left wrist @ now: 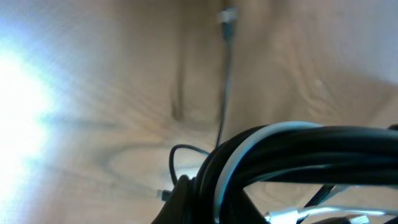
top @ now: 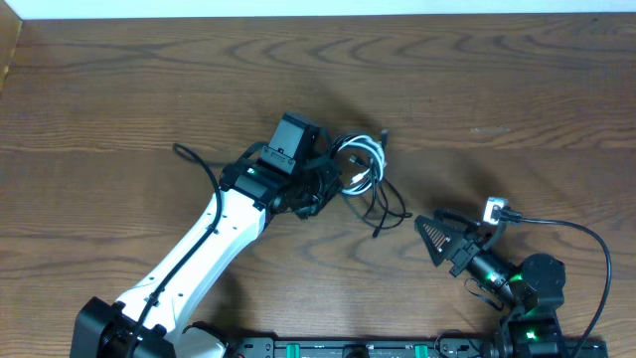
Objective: Untangle cables
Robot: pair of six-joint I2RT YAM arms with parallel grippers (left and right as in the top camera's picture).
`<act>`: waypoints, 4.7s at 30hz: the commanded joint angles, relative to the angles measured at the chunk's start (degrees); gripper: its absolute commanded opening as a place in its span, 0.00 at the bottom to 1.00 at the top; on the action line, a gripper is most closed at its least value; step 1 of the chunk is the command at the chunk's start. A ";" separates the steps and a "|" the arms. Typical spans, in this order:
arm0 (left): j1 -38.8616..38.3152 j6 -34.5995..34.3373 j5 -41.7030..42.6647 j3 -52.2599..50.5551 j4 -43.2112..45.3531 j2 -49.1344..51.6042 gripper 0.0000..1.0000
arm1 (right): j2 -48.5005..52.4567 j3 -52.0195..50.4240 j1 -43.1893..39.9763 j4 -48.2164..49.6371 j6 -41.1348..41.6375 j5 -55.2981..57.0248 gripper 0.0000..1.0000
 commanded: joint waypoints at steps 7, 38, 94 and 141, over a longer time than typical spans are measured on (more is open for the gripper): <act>-3.82 -16.15 -0.11 -0.33 -5.68 -0.28 0.08 | 0.00 -0.07 0.15 0.26 -5.46 -4.46 0.93; -18.56 -15.45 -10.56 -0.33 6.80 -0.28 0.08 | 0.00 -0.07 7.63 0.20 -9.46 0.96 0.27; -18.51 67.25 7.61 -0.31 6.69 -0.28 0.08 | 0.00 -0.07 7.58 -12.35 -13.25 18.29 0.01; -14.29 86.97 -9.94 -0.33 3.82 -0.26 0.08 | 0.00 0.00 6.54 -0.94 -15.65 2.51 0.76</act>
